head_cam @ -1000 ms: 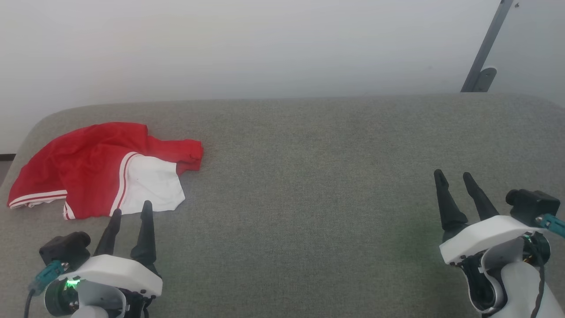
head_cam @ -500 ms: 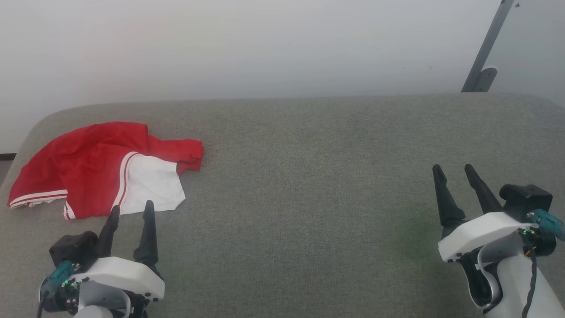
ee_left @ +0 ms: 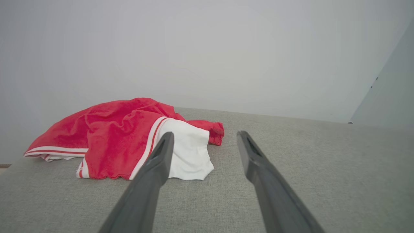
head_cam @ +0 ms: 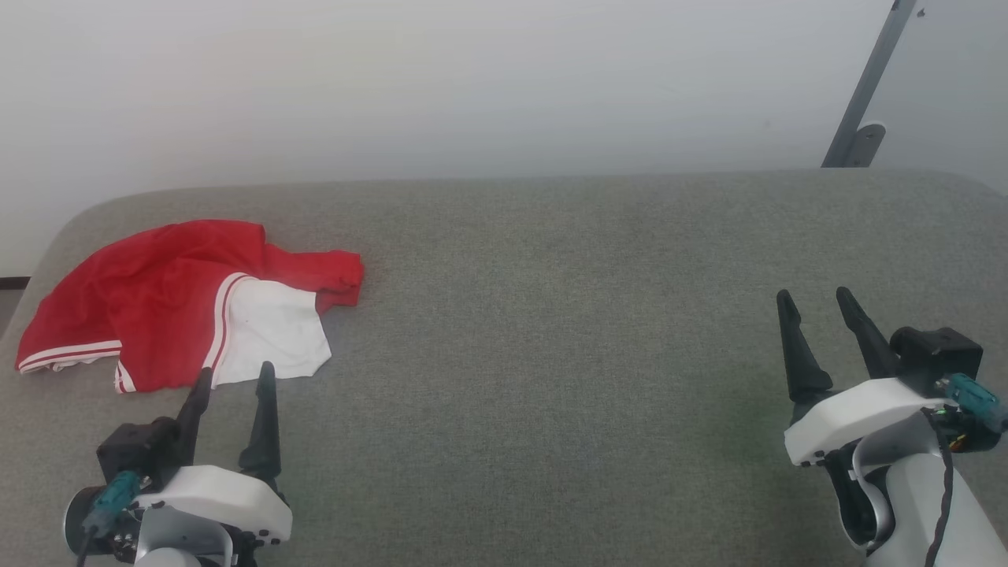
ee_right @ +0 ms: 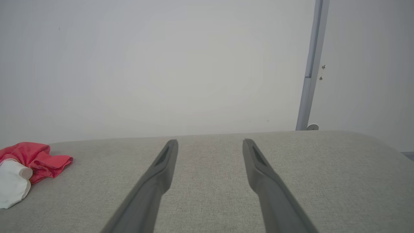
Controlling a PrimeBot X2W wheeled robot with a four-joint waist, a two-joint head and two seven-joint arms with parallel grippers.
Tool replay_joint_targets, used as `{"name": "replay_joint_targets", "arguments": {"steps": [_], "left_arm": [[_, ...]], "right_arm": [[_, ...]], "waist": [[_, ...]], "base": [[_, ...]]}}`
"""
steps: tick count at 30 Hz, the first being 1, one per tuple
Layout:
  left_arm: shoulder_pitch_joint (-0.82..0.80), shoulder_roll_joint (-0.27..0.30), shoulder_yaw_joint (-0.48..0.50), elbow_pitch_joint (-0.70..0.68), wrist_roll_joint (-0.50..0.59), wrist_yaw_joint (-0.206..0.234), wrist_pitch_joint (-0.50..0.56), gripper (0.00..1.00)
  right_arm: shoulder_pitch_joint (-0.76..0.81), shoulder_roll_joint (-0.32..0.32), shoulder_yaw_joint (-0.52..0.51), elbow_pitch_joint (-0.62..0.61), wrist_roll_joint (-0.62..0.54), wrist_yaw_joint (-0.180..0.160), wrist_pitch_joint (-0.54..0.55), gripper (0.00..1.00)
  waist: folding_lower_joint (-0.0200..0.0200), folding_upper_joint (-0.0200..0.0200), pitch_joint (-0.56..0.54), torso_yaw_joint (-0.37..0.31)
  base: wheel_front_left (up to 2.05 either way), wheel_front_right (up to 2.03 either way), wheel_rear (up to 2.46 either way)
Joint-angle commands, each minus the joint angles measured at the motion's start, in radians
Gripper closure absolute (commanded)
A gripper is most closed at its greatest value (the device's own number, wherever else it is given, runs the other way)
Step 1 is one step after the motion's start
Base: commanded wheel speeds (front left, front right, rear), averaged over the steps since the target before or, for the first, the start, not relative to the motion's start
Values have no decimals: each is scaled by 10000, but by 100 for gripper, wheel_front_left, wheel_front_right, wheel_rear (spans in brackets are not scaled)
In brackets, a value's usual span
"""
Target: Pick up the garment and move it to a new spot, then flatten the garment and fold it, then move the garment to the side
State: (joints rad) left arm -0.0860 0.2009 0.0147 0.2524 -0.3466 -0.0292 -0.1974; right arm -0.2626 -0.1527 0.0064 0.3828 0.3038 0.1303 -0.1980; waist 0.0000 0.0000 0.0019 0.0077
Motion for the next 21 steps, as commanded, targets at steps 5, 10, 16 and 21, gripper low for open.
{"name": "replay_joint_targets", "arguments": {"steps": [5, 10, 16, 21], "left_arm": [[-88, -52, 111, 164, 606, -114, -190, 0], [-122, -131, 239, 332, 981, -223, -289, 0], [-128, -225, 430, 489, 1353, -355, -410, 0], [-115, -291, 500, 562, 1772, -459, -506, 0]], "right_arm": [[-99, 1, -62, -50, -437, 5, -197, 0], [-117, 20, -153, -16, -739, 5, -299, 0], [-82, 21, -289, -26, -988, 5, -415, 0], [34, 57, -405, -47, -1244, 5, -515, 0]], "waist": [[0, 0, -18, 29], [0, 0, -38, 56], [0, 0, -95, 112], [0, 0, -114, 177]], "base": [[0, 0, 0], [0, 0, 0], [0, 0, 0], [0, 0, 0]]}}
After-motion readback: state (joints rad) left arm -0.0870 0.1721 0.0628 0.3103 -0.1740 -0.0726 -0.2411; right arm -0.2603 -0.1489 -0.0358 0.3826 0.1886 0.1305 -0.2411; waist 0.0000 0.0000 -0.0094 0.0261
